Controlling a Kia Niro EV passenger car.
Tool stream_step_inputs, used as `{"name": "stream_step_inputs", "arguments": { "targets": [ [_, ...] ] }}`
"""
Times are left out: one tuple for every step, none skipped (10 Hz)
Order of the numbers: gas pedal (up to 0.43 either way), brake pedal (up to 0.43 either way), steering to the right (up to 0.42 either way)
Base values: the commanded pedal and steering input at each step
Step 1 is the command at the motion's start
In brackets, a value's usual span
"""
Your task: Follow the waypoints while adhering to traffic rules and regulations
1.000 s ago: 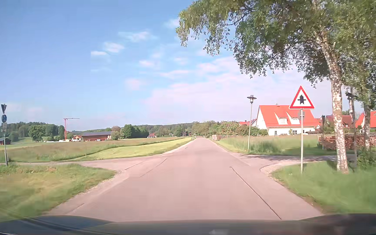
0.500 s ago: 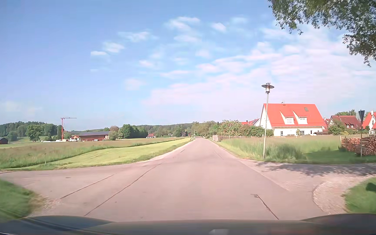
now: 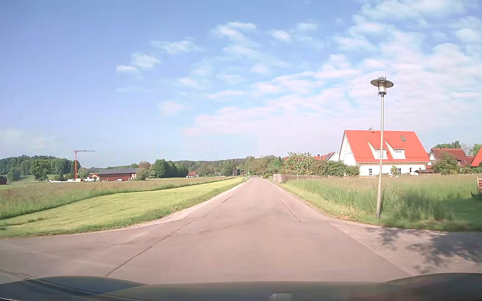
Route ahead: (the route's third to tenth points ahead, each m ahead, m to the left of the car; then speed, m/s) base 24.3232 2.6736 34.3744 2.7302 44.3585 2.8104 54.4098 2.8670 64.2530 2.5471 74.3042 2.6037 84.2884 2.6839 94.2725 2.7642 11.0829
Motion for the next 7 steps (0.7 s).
{"name": "stream_step_inputs", "arguments": {
  "targets": [
    [0.110,0.000,-0.001],
    [0.110,0.000,-0.001],
    [0.110,0.000,0.000],
    [0.110,0.000,-0.001],
    [0.110,0.000,0.000],
    [0.110,0.000,0.000],
    [0.110,0.000,0.000]
  ]
}}
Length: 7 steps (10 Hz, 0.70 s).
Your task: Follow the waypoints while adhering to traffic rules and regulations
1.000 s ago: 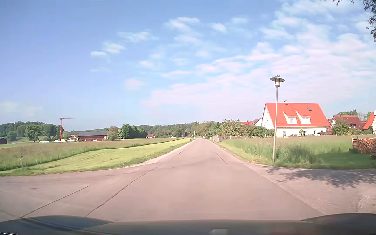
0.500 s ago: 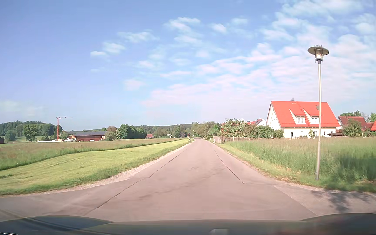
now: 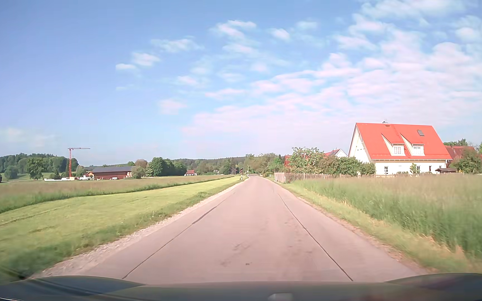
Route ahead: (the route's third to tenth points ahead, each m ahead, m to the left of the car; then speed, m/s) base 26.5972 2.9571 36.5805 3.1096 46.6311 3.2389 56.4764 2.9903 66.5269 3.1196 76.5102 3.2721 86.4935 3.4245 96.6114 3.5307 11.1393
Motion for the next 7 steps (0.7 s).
{"name": "stream_step_inputs", "arguments": {
  "targets": [
    [0.110,0.000,0.000],
    [0.110,0.000,0.000],
    [0.110,0.000,0.000],
    [0.110,0.000,0.000],
    [0.110,0.000,0.000],
    [0.110,0.000,0.000],
    [0.110,0.000,0.000]
  ]
}}
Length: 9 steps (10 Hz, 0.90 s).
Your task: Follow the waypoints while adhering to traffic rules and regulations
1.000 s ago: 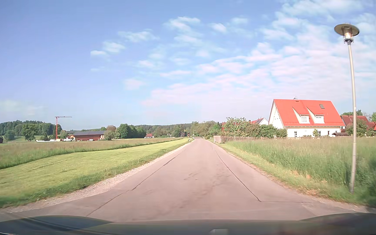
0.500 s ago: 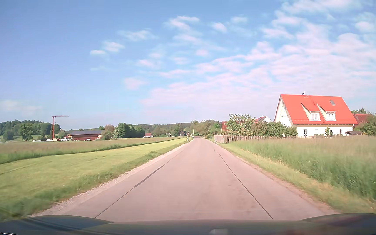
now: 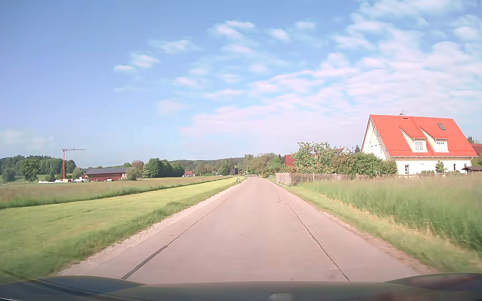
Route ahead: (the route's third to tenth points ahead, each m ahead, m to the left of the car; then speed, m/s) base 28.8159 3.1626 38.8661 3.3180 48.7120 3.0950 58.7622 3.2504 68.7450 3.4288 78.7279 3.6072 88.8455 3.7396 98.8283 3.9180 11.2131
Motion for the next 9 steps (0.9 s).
{"name": "stream_step_inputs", "arguments": {
  "targets": [
    [0.110,0.000,0.000],
    [0.118,0.000,0.000],
    [0.118,0.000,0.000],
    [0.118,0.000,0.000],
    [0.118,0.000,0.001],
    [0.118,0.000,0.003],
    [0.118,0.000,0.003],
    [0.118,0.000,0.003],
    [0.118,0.000,0.003]
  ]
}}
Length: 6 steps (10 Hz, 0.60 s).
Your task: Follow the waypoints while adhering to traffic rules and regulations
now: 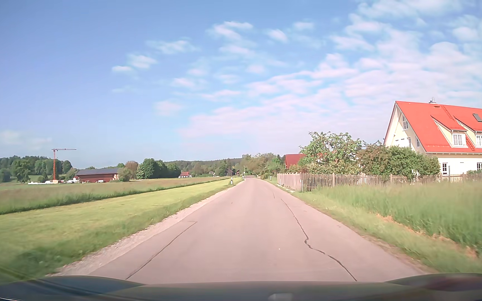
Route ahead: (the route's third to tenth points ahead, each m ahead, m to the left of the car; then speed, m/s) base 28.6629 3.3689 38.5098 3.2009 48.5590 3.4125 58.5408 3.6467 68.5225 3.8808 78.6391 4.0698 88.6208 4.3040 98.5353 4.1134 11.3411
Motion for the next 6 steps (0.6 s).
{"name": "stream_step_inputs", "arguments": {
  "targets": [
    [0.118,0.000,0.004],
    [0.118,0.000,0.004],
    [0.118,0.000,0.004],
    [0.118,0.000,0.004],
    [0.118,0.000,0.004],
    [0.118,0.000,0.003]
  ]
}}
